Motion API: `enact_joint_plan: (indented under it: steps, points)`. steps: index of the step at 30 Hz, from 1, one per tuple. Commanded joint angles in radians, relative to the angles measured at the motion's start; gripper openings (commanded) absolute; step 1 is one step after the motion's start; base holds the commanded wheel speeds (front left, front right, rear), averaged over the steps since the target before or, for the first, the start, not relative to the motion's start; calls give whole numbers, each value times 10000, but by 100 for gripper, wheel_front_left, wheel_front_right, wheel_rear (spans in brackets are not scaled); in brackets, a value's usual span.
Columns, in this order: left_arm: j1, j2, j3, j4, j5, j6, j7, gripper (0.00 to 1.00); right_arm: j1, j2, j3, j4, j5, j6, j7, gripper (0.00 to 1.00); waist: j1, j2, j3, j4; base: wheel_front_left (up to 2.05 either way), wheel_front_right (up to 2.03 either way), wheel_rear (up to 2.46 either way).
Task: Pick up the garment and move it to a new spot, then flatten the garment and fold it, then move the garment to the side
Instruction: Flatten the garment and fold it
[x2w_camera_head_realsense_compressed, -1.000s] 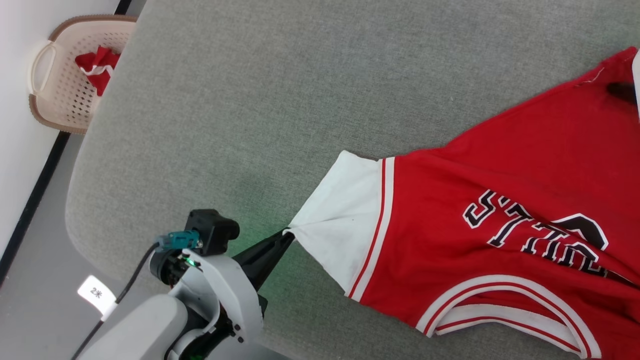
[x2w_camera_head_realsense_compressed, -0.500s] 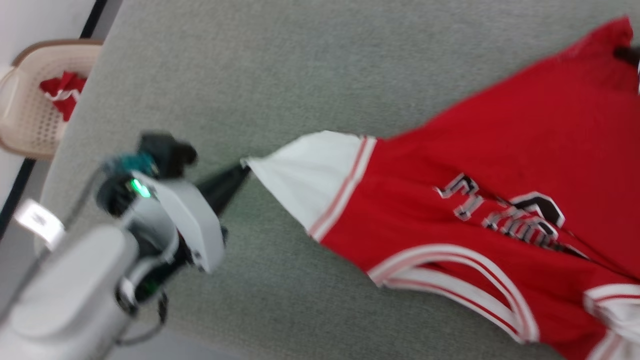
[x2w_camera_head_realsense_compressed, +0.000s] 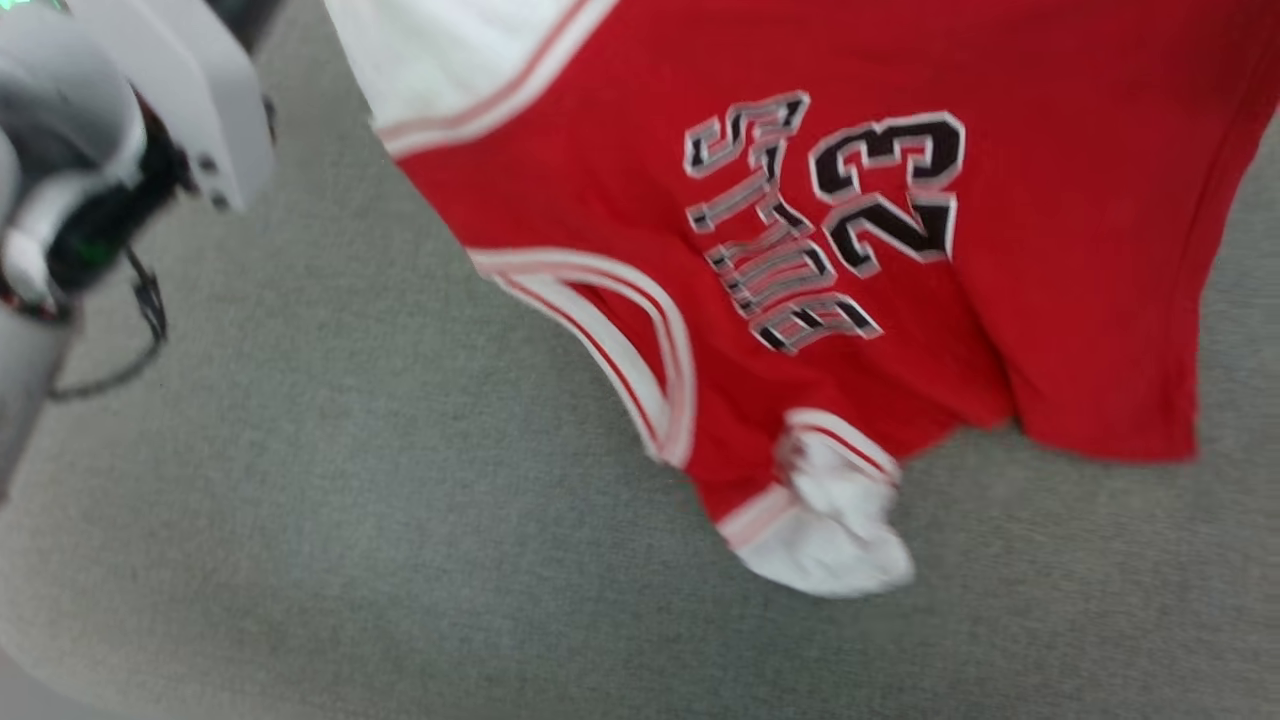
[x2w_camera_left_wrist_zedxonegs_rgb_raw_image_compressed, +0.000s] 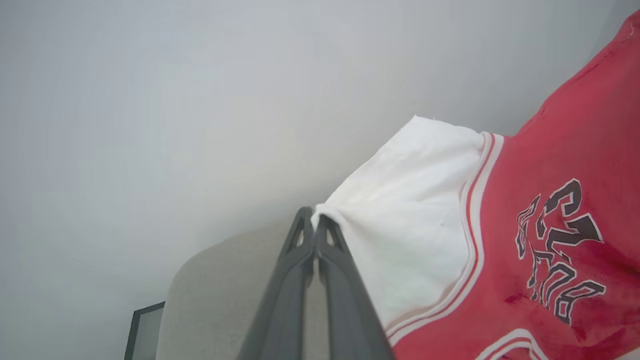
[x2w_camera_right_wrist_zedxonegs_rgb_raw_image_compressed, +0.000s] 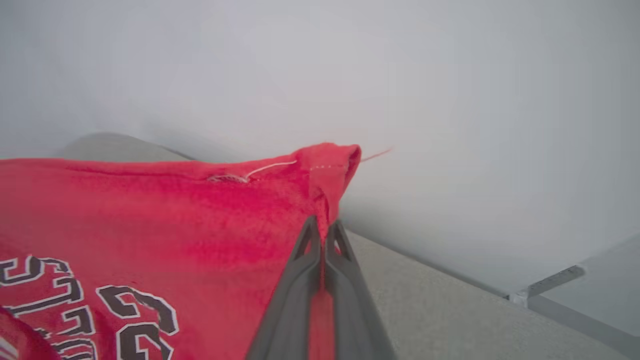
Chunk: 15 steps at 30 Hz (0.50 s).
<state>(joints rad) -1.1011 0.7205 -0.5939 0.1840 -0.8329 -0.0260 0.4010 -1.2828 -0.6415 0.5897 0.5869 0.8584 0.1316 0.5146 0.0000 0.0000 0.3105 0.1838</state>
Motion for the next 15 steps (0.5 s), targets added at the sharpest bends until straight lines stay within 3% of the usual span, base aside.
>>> enact_joint_plan:
  steps: [1,7,15]
  points:
    - [-286,-22,33,148,111,-34,1,0,-173,-49,-65,-102,-110,-19,-186,0,0,0,-446,-441,0,0,0]
    - [-1984,-358,62,1283,707,-223,-228,0,-234,61,-477,-644,-428,-19,-623,0,0,0,-801,-795,0,0,0]
    - [-3823,-880,87,2941,1555,-362,-1470,0,-432,463,-1544,-860,-848,-19,-949,0,0,0,-1054,-1068,0,0,0]
